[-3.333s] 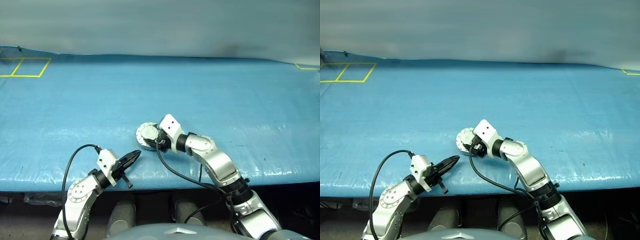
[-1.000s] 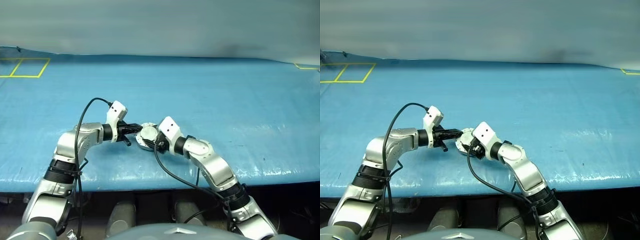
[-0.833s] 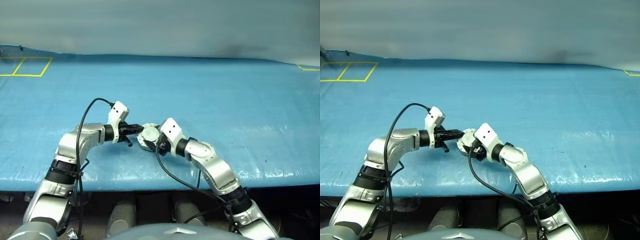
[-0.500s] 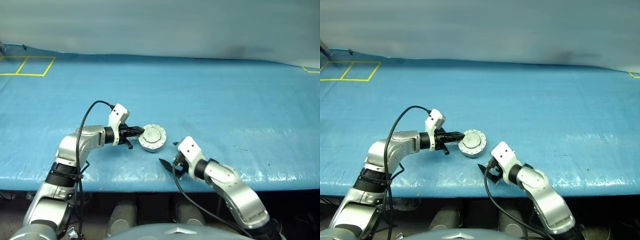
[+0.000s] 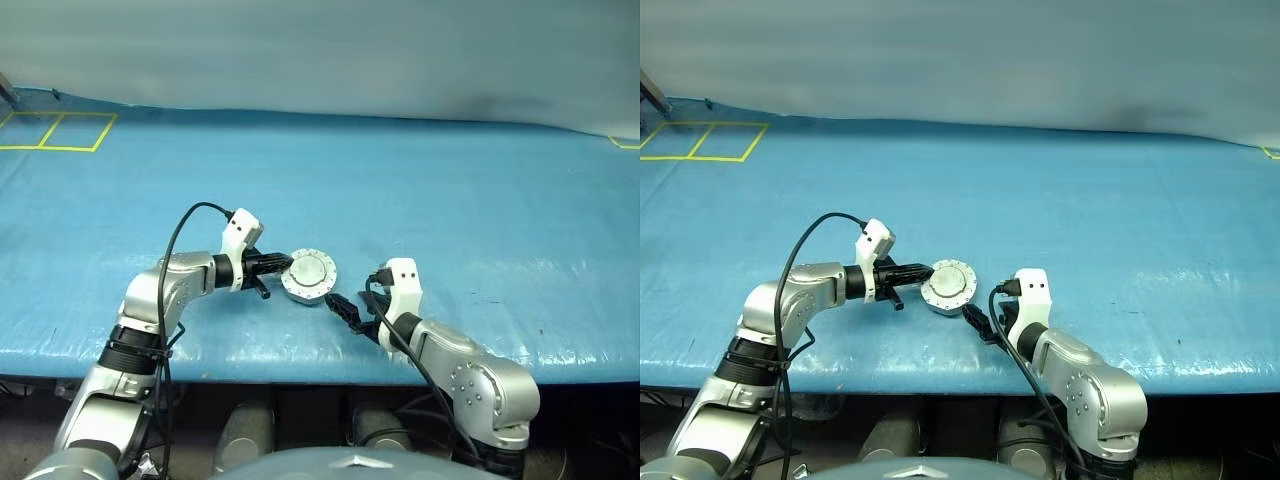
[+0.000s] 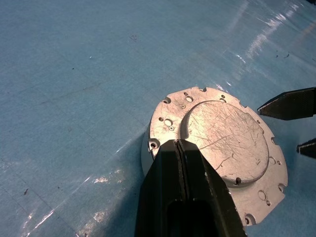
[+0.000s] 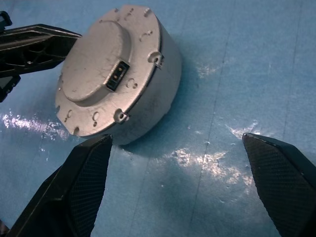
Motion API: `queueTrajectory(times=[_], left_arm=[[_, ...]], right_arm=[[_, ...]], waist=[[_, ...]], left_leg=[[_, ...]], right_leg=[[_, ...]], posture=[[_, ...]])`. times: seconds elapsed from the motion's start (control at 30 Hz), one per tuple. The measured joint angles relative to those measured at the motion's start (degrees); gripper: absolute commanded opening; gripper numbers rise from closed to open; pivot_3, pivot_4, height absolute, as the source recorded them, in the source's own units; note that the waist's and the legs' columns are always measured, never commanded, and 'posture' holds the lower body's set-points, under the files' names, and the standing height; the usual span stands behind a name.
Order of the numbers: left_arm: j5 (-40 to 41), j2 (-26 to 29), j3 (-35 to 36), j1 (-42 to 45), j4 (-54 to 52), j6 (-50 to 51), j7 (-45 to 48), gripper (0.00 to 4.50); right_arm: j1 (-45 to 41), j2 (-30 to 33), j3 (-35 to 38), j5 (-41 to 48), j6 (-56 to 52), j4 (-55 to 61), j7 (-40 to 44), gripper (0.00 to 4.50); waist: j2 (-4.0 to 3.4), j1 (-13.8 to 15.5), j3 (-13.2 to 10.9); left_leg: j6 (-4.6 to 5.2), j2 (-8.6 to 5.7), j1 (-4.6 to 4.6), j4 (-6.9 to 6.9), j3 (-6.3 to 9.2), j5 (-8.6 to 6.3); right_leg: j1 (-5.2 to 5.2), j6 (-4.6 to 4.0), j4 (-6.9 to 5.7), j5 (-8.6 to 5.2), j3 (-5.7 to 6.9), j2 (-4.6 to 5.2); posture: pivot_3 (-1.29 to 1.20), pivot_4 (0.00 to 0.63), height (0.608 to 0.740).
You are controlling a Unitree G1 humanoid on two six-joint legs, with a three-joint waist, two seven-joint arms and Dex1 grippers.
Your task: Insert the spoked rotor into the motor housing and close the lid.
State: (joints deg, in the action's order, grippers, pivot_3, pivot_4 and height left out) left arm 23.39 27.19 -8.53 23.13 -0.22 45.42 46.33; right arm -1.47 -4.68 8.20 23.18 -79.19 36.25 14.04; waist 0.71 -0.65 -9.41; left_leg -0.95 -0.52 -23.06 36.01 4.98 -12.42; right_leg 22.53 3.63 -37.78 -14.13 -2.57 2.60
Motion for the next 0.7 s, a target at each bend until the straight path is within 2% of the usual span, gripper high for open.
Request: queueTrajectory(times=[0.2,0.4,0.7], left_arm=[[-0.4,0.1,0.3,-0.3,0.0,-0.2,0.0,0.0],[-0.5,0.0,0.7,-1.1,-0.3,-0.8,0.0,0.0],[-0.5,0.0,0.8,-1.3,-0.4,-1.0,0.0,0.0]], right_arm=[[-1.8,-0.1,4.4,7.6,-1.3,-3.7,-2.4,4.45],[-2.0,-0.4,10.0,19.2,-1.4,-6.7,-5.7,4.45],[-2.4,-0.5,11.9,39.6,3.2,-11.0,-17.8,4.45]], waist=[[-0.05,-0.2,0.0],[-0.08,-0.5,0.1],[-0.13,-0.6,0.1]], left_leg=[[-0.03,0.04,0.12,-0.02,-0.03,0.02],[-0.01,0.03,0.12,-0.07,-0.06,0.02],[0.01,0.03,0.11,-0.09,-0.08,0.02]], right_leg=[[-0.05,0.19,-0.03,-0.2,0.06,-0.1],[-0.06,0.22,-0.03,-0.18,0.01,-0.08],[-0.06,0.18,-0.01,-0.22,-0.01,-0.08]], posture=[[0.0,0.15,0.74],[0.0,0.15,0.74],[0.0,0.15,0.74]])
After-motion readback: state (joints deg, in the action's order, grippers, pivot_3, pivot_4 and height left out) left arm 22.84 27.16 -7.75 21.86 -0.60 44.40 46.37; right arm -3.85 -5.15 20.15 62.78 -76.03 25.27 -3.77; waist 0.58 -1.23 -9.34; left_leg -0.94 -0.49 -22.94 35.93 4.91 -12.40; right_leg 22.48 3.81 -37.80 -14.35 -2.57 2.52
